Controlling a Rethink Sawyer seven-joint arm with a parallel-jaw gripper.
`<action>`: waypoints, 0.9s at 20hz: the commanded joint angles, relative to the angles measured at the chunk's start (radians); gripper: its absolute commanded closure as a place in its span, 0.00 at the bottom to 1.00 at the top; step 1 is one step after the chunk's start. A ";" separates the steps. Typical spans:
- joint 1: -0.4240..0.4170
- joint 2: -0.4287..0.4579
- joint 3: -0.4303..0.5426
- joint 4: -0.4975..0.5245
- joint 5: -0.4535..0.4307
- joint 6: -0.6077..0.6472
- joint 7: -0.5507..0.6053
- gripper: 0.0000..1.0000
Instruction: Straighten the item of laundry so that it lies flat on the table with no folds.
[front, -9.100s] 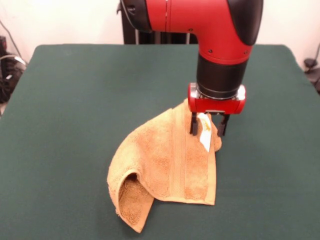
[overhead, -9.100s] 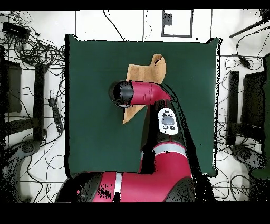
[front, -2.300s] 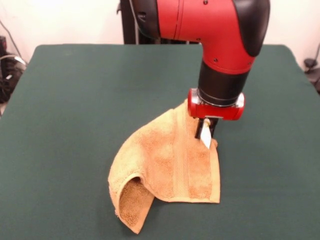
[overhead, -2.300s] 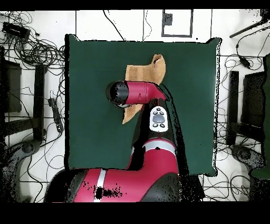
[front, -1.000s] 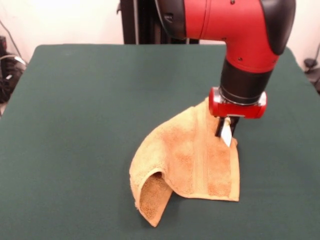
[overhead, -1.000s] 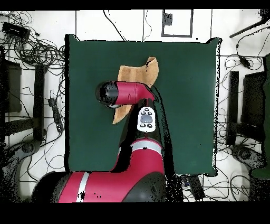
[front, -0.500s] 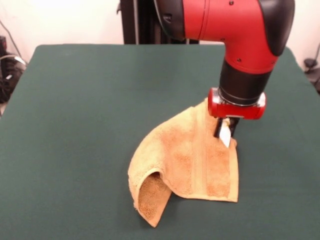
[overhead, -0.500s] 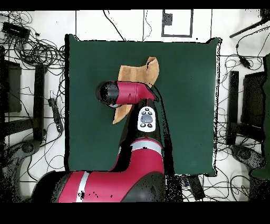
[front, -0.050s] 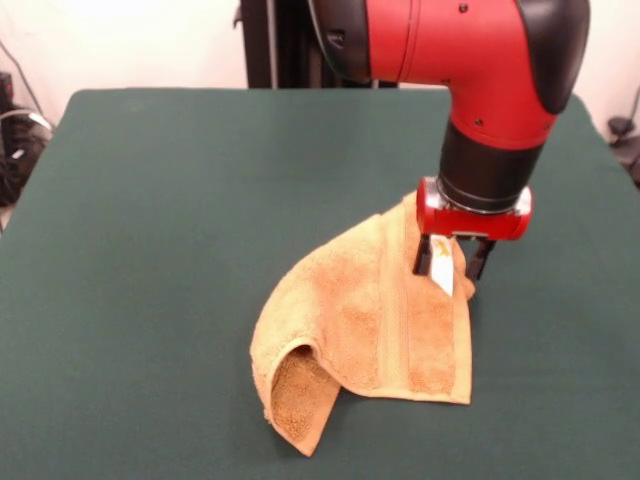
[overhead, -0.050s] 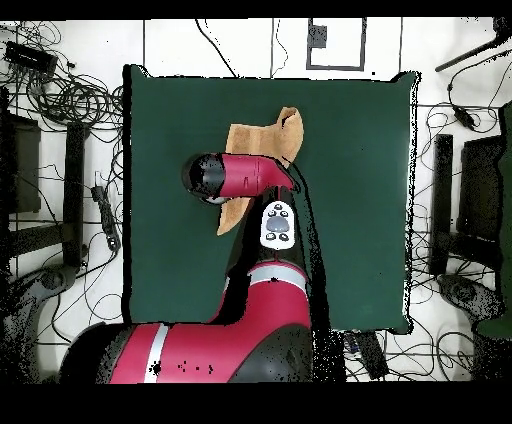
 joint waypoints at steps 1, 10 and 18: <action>0.013 0.069 0.048 0.021 0.025 0.034 0.168 0.00; -0.004 0.056 0.060 0.009 0.033 0.073 0.146 0.00; -0.001 0.017 0.058 0.051 0.032 0.079 0.144 0.00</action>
